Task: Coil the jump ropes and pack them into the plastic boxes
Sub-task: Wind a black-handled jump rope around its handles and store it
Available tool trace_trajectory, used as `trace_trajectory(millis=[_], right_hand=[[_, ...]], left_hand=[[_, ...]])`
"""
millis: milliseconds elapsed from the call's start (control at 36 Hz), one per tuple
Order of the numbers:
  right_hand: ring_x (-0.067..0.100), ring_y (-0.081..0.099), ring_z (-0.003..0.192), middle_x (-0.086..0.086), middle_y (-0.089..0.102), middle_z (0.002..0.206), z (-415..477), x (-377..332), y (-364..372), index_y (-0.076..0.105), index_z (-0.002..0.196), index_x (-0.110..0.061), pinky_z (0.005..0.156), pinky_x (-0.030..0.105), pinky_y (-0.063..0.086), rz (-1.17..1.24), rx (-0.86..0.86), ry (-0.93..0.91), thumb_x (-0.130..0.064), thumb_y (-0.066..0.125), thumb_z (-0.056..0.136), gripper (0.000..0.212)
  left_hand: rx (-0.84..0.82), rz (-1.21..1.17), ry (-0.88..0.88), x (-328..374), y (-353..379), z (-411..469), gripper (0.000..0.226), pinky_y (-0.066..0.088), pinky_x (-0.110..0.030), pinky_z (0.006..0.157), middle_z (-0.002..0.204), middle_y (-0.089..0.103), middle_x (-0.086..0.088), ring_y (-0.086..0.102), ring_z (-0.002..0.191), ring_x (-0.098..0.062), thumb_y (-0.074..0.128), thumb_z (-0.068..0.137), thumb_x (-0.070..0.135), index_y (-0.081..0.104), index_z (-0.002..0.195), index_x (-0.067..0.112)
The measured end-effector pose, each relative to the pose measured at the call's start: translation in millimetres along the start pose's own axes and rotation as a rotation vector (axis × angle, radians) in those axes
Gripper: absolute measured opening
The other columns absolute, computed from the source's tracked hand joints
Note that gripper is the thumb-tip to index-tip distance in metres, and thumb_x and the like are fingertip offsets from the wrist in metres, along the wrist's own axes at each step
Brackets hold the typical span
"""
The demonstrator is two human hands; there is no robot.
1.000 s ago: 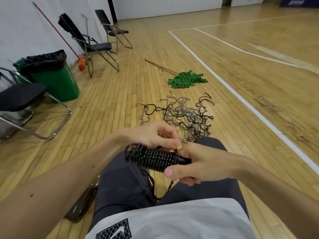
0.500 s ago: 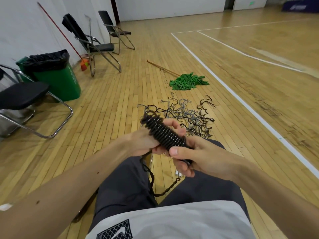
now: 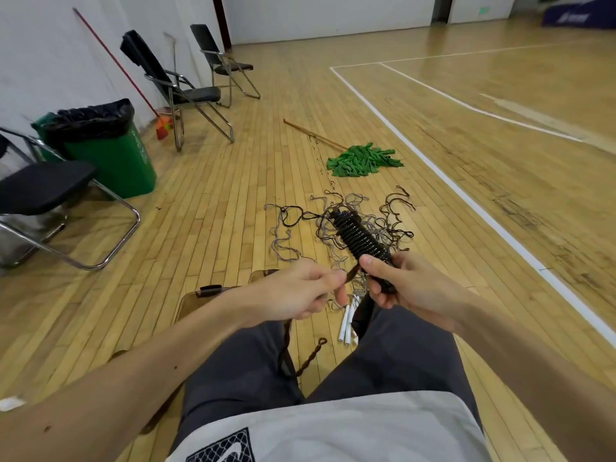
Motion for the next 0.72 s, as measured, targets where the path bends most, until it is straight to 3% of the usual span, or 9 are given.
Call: trace_trajectory(millis=[56, 111, 250, 389, 444, 556, 639, 722], right_hand=[[0.015, 0.049, 0.058, 0.003, 0.055, 0.066, 3, 2, 1, 0.055, 0.085, -0.01, 0.055, 0.024, 0.041, -0.007, 0.008, 0.019, -0.038, 0.06, 0.094, 0.03], [0.014, 0.049, 0.057, 0.003, 0.055, 0.065, 4, 2, 2, 0.054, 0.084, -0.01, 0.054, 0.023, 0.041, -0.034, 0.009, 0.024, -0.037, 0.058, 0.097, 0.031], [0.013, 0.051, 0.058, 0.003, 0.056, 0.067, 0, 3, 6, 0.054, 0.088, -0.008, 0.054, 0.022, 0.043, -0.107, -0.032, 0.032, -0.035, 0.055, 0.101, 0.03], [0.012, 0.052, 0.06, 0.002, 0.057, 0.068, -3, -2, 14, 0.052, 0.092, -0.007, 0.055, 0.022, 0.045, -0.2, -0.109, 0.056, -0.035, 0.056, 0.101, 0.03], [0.013, 0.052, 0.06, 0.003, 0.056, 0.069, -6, -5, 18, 0.051, 0.101, -0.004, 0.056, 0.023, 0.046, -0.203, -0.157, 0.069, -0.034, 0.057, 0.1, 0.031], [0.016, 0.055, 0.065, 0.004, 0.057, 0.072, -12, -8, 21, 0.049, 0.117, 0.003, 0.063, 0.026, 0.049, -0.215, -0.242, 0.104, -0.03, 0.059, 0.1, 0.038], [0.016, 0.06, 0.069, 0.003, 0.063, 0.076, -19, -11, 27, 0.053, 0.114, -0.003, 0.069, 0.027, 0.053, -0.236, -0.315, 0.121, -0.025, 0.06, 0.1, 0.028], [0.014, 0.064, 0.073, 0.005, 0.067, 0.085, -24, -15, 35, 0.055, 0.106, -0.013, 0.072, 0.027, 0.056, -0.262, -0.354, 0.104, -0.022, 0.062, 0.099, 0.014]], left_hand=[[0.007, 0.177, 0.039, 9, 3, -2, 0.038, 0.038, -0.024, 0.053, 0.06, 0.042, 0.001, 0.04, 0.053, -0.012, 0.045, 0.104, 0.043, 0.066, 0.093, 0.012], [0.01, 0.404, 0.111, 21, 1, -5, 0.038, 0.045, -0.036, 0.061, 0.067, 0.054, -0.007, 0.051, 0.06, -0.019, 0.052, 0.099, 0.048, 0.065, 0.088, 0.014], [0.02, 0.712, 0.118, 47, -17, -11, 0.033, 0.034, -0.021, 0.05, 0.062, 0.052, 0.004, 0.043, 0.051, -0.007, 0.055, 0.101, 0.038, 0.063, 0.082, 0.012], [0.015, 0.966, 0.176, 69, -24, -9, 0.03, 0.051, -0.043, 0.066, 0.069, 0.062, -0.001, 0.058, 0.064, -0.019, 0.053, 0.102, 0.038, 0.069, 0.093, 0.015], [-0.01, 1.037, 0.217, 78, -24, -9, 0.032, 0.05, -0.039, 0.064, 0.07, 0.062, -0.001, 0.056, 0.063, -0.018, 0.053, 0.101, 0.04, 0.07, 0.092, 0.014], [-0.077, 1.024, 0.276, 85, -24, -8, 0.027, 0.045, -0.03, 0.07, 0.085, 0.064, 0.0, 0.057, 0.077, -0.015, 0.055, 0.1, 0.039, 0.072, 0.094, 0.018], [-0.092, 0.944, 0.301, 85, -26, -5, 0.027, 0.04, -0.025, 0.079, 0.099, 0.065, 0.001, 0.055, 0.089, -0.011, 0.055, 0.1, 0.038, 0.074, 0.103, 0.019], [-0.131, 0.885, 0.295, 82, -23, -1, 0.026, 0.043, -0.03, 0.084, 0.101, 0.066, 0.006, 0.058, 0.093, -0.009, 0.054, 0.1, 0.039, 0.072, 0.103, 0.02]])
Point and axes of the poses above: each hand's wrist, its own z-axis towards the middle knuckle, its own y-axis out of the palm, x = y × z, the point moved 5 cm from there along z, towards the middle knuckle
